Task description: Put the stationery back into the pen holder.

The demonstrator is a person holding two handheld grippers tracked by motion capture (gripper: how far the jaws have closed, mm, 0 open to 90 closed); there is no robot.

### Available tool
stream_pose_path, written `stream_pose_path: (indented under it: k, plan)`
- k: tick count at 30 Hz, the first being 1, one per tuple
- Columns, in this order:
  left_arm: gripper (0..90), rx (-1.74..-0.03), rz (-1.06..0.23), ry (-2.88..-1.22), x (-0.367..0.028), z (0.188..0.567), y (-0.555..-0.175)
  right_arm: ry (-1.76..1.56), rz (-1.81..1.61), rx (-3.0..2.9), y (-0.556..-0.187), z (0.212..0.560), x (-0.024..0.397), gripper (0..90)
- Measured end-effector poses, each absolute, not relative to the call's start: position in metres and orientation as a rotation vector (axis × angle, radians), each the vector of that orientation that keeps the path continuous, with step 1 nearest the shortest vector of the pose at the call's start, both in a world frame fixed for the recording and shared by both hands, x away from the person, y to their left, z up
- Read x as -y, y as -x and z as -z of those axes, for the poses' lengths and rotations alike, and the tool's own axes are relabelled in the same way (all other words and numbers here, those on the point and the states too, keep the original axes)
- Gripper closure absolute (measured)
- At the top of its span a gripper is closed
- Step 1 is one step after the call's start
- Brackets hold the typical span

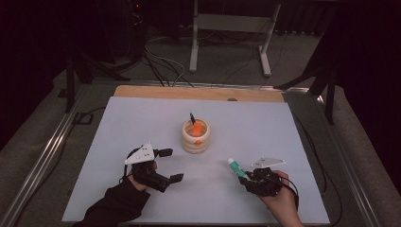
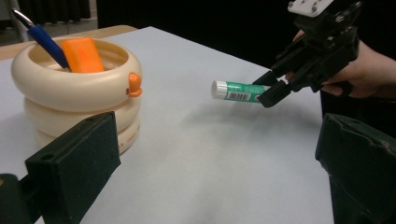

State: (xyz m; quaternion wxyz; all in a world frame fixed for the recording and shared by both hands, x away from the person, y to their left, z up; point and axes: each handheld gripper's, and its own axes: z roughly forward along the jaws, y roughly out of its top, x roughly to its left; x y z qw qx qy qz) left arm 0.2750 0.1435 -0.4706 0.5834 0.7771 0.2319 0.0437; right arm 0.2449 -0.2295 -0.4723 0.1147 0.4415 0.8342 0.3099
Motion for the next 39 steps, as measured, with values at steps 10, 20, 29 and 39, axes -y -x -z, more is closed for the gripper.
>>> stream_pose_path:
  k: [10,20,29,39]
  plan:
    - [0.3,-0.482,-0.129,-1.875,-0.139,0.469,-0.273,-1.217,-0.941,-2.545,-0.257,0.466,0.209,65.2]
    - [0.4,-0.38,-0.158,-1.94,-0.131,0.467,-0.271,-1.119,-0.967,-2.624,-0.271,0.462,0.185,65.2]
    - [0.4,-0.344,-0.205,-1.963,-0.127,0.465,-0.27,-1.03,-0.954,-2.695,-0.28,0.459,0.166,65.2]
    - [0.8,-0.289,-0.314,-2.096,-0.116,0.467,-0.266,-0.978,-0.931,-2.766,-0.287,0.461,0.153,65.2]
